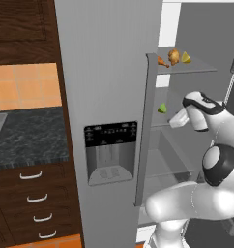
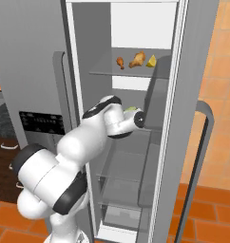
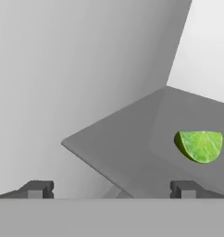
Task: Place one lemon wedge and one chicken drumstick in each tupperware on the nearby counter, to pack two identical lunches.
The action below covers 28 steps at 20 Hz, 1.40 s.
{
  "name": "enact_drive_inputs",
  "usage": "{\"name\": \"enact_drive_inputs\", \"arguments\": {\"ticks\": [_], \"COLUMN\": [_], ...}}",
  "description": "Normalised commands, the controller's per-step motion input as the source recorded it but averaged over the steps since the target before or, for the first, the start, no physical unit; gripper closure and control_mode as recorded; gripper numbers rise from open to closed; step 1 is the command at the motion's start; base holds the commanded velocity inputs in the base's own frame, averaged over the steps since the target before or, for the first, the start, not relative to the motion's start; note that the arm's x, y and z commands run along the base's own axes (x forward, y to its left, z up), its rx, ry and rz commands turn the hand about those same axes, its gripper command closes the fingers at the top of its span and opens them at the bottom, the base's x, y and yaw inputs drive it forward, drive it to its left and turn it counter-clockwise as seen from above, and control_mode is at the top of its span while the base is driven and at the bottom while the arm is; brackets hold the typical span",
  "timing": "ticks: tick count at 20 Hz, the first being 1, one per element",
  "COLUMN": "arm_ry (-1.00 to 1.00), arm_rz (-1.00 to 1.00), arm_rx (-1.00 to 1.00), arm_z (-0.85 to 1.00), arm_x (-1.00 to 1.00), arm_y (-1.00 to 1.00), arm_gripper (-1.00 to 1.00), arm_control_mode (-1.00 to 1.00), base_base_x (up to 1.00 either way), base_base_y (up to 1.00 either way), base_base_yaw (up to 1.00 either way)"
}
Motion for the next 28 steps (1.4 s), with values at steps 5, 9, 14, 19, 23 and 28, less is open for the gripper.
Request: {"name": "enact_drive_inputs", "arguments": {"ticks": [5, 9, 14, 19, 23, 28], "arm_ry": [-0.02, 0.0, -0.14, -0.08, 0.0, 0.0], "arm_rz": [0.12, 0.12, 0.11, 0.04, 0.04, 0.08], "arm_rx": [-0.09, -0.13, -0.16, -0.01, 0.0, 0.0], "arm_z": [0.16, 0.17, -0.03, -0.01, -0.01, -0.11], "arm_x": [0.01, 0.0, 0.09, 0.48, 0.63, 0.62], "arm_y": [0.0, 0.0, 0.0, -0.01, -0.3, -0.41], "arm_gripper": [-1.0, -1.0, -1.0, -1.0, -1.0, -1.0], "arm_control_mode": [-1.0, -1.0, -1.0, -1.0, -1.0, -1.0], "base_base_x": [0.0, 0.0, 0.0, 0.0, 0.0, 0.0], "base_base_y": [0.0, 0.0, 0.0, 0.0, 0.0, 0.0], "base_base_yaw": [0.0, 0.0, 0.0, 0.0, 0.0, 0.0]}}
